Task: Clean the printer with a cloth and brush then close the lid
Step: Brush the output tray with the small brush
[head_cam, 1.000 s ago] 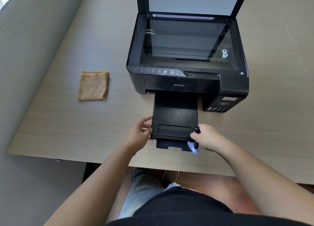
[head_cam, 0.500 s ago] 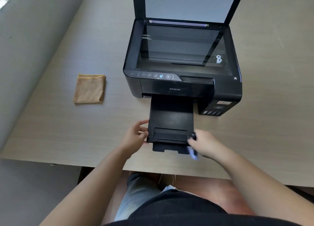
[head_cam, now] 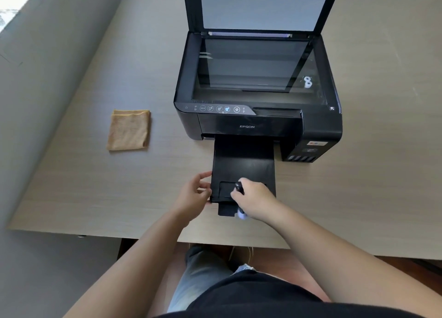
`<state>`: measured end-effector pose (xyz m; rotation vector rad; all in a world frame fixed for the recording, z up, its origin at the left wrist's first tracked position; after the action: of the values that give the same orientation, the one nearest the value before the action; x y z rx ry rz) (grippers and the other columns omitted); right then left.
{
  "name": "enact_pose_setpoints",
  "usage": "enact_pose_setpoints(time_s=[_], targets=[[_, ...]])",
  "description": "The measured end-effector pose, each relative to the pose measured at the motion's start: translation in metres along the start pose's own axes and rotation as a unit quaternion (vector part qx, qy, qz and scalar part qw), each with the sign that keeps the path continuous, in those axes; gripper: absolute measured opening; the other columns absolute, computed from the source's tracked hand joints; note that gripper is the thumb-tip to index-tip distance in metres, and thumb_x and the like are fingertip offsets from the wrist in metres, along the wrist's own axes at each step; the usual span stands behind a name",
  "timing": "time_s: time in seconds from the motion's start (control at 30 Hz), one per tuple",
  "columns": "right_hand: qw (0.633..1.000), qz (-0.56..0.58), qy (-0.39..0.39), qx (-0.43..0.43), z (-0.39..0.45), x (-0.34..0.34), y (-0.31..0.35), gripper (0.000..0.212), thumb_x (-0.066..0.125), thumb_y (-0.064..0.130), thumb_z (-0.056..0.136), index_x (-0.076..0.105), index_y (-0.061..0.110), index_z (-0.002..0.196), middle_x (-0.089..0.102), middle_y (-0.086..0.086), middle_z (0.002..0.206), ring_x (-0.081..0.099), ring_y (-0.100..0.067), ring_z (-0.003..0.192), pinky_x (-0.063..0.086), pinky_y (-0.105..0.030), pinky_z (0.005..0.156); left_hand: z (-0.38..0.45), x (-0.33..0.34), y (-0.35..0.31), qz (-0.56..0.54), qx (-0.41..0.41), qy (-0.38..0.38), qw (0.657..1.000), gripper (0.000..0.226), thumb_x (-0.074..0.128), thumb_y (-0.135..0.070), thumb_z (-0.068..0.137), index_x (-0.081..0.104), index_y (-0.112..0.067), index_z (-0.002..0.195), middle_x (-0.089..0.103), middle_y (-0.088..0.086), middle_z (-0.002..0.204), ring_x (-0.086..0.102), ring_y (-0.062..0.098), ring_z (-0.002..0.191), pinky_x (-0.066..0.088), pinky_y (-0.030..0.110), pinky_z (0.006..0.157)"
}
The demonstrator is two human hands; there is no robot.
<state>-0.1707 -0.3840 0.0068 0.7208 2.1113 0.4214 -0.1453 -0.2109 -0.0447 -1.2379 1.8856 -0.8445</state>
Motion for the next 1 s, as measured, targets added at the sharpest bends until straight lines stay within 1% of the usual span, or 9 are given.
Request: enact_pose_setpoints(time_s=[0.17, 0.27, 0.4, 0.5, 0.57, 0.7, 0.87, 0.93, 1.0], targets=[[0.990, 0.122, 0.052, -0.040, 0.000, 0.006, 0.019, 0.019, 0.051, 0.038, 0.093, 0.057, 0.021, 0.097, 0.064, 0.001, 0.089, 0.059, -0.015, 0.078, 0.048, -0.027, 0.062, -0.002, -0.001, 0.001, -0.021, -0.005, 0.011, 1.000, 0.045, 0.050, 0.002, 0.094, 0.055, -0.028, 0.127, 0.063, 0.006, 0.099, 0.064, 0.019, 0.090, 0.055, 0.028, 0.074], [0.993, 0.112, 0.043, -0.005, -0.001, -0.014, -0.008, 0.016, 0.054, 0.035, 0.090, 0.058, 0.019, 0.091, 0.066, 0.001, 0.085, 0.063, -0.019, 0.079, 0.051, -0.035, 0.072, -0.003, -0.003, 0.001, -0.021, -0.003, 0.012, 1.000, 0.043, 0.052, 0.001, 0.094, 0.055, -0.026, 0.127, 0.063, 0.006, 0.098, 0.064, 0.016, 0.088, 0.054, 0.024, 0.072], [0.997, -0.030, -0.031, 0.062, -0.020, -0.052, -0.043, 0.016, 0.046, 0.029, 0.087, 0.053, 0.015, 0.085, 0.068, 0.003, 0.062, 0.061, -0.018, 0.063, 0.042, -0.029, 0.055, -0.005, -0.006, 0.002, -0.018, -0.001, 0.011, 1.000, 0.034, 0.054, -0.005, 0.095, 0.057, -0.023, 0.123, 0.062, 0.007, 0.095, 0.061, 0.016, 0.084, 0.055, 0.025, 0.075], [0.991, 0.035, -0.124, 0.022, -0.028, -0.062, -0.032, 0.016, 0.042, 0.031, 0.089, 0.050, 0.019, 0.081, 0.068, 0.001, 0.058, 0.053, -0.018, 0.054, 0.044, -0.030, 0.055, -0.004, -0.007, 0.005, -0.003, -0.003, 0.019, 1.000, 0.030, 0.055, -0.011, 0.095, 0.058, -0.026, 0.121, 0.066, 0.008, 0.097, 0.063, 0.020, 0.090, 0.056, 0.032, 0.083], [0.991, 0.010, -0.136, 0.009, -0.021, -0.055, -0.022, 0.013, 0.040, 0.031, 0.088, 0.048, 0.024, 0.080, 0.068, 0.003, 0.059, 0.053, -0.016, 0.052, 0.047, -0.031, 0.056, -0.004, -0.007, 0.005, 0.003, -0.002, 0.018, 1.000, 0.029, 0.055, -0.011, 0.095, 0.058, -0.026, 0.120, 0.067, 0.009, 0.098, 0.064, 0.020, 0.091, 0.056, 0.035, 0.085], [0.993, -0.013, -0.113, -0.033, -0.003, -0.025, -0.009, 0.008, 0.044, 0.032, 0.092, 0.049, 0.029, 0.086, 0.067, 0.007, 0.078, 0.059, -0.017, 0.073, 0.052, -0.035, 0.066, -0.005, -0.006, 0.005, 0.015, 0.001, 0.014, 1.000, 0.032, 0.055, -0.010, 0.095, 0.058, -0.027, 0.122, 0.067, 0.006, 0.096, 0.062, 0.017, 0.083, 0.057, 0.041, 0.085], [0.990, 0.077, -0.050, -0.105, 0.002, -0.005, 0.024, 0.004, 0.049, 0.036, 0.094, 0.051, 0.033, 0.091, 0.064, 0.011, 0.077, 0.058, -0.011, 0.075, 0.047, -0.029, 0.064, -0.008, -0.004, 0.001, 0.013, 0.007, 0.008, 1.000, 0.032, 0.053, -0.005, 0.095, 0.058, -0.024, 0.121, 0.065, 0.004, 0.090, 0.060, 0.016, 0.079, 0.055, 0.038, 0.082], [0.989, 0.108, 0.034, -0.095, -0.001, -0.001, 0.025, 0.007, 0.052, 0.035, 0.093, 0.056, 0.029, 0.093, 0.060, 0.012, 0.077, 0.055, -0.009, 0.072, 0.042, -0.024, 0.061, -0.008, -0.004, 0.001, 0.014, 0.010, 0.009, 1.000, 0.032, 0.054, -0.006, 0.095, 0.058, -0.026, 0.120, 0.065, 0.004, 0.090, 0.061, 0.016, 0.080, 0.056, 0.040, 0.084], [0.985, 0.153, 0.046, -0.064, -0.006, -0.012, 0.017, 0.010, 0.054, 0.032, 0.091, 0.059, 0.024, 0.087, 0.058, 0.010, 0.071, 0.053, -0.011, 0.067, 0.043, -0.026, 0.062, -0.007, -0.006, 0.002, 0.014, 0.009, 0.011, 1.000, 0.032, 0.054, -0.008, 0.095, 0.058, -0.026, 0.121, 0.066, 0.003, 0.091, 0.062, 0.016, 0.080, 0.056, 0.041, 0.084]])
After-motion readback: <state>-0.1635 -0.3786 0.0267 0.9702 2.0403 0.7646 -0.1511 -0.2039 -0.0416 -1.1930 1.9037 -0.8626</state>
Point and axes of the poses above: each hand's wrist, its own z-axis towards the middle knuckle, its own x-axis out of the palm, y = z × x, the point moved 4 cm from there along z, towards the middle knuckle
